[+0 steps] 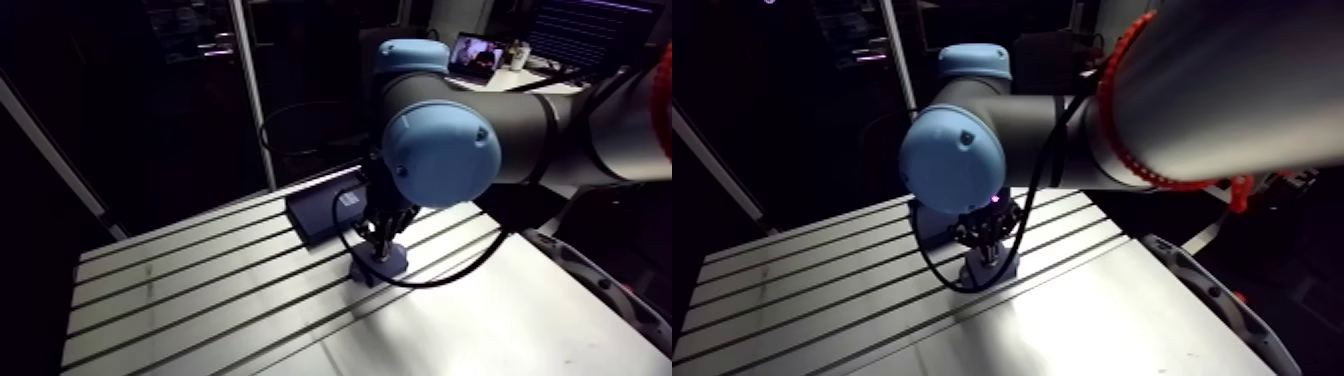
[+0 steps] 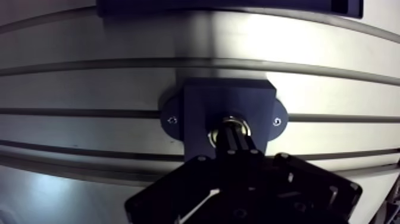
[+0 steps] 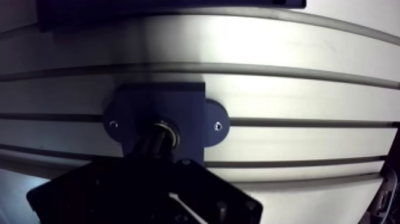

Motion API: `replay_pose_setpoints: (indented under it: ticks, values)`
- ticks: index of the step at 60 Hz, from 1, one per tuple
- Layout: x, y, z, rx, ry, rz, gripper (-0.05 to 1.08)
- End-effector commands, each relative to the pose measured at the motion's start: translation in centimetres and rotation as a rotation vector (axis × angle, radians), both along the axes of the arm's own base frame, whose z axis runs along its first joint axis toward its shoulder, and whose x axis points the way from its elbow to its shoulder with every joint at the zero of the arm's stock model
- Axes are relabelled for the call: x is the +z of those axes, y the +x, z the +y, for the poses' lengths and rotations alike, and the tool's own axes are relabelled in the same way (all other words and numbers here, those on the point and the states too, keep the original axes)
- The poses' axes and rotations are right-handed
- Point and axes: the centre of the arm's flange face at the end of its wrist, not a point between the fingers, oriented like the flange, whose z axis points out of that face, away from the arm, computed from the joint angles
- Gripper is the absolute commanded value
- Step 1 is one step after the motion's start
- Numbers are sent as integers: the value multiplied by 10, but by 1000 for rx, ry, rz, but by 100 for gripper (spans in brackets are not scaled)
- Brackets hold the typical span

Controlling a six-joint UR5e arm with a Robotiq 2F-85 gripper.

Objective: Pick up the bearing and press it into the housing until flush.

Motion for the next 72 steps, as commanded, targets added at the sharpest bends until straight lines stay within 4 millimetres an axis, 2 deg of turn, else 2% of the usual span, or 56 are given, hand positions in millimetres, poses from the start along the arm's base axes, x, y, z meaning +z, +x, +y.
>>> replay_pose_setpoints:
  ticks: [1, 72]
  values:
    - [-2, 1, -1, 0, -3, -3, 100]
    - [-6, 1, 0, 2, -2, -5, 100]
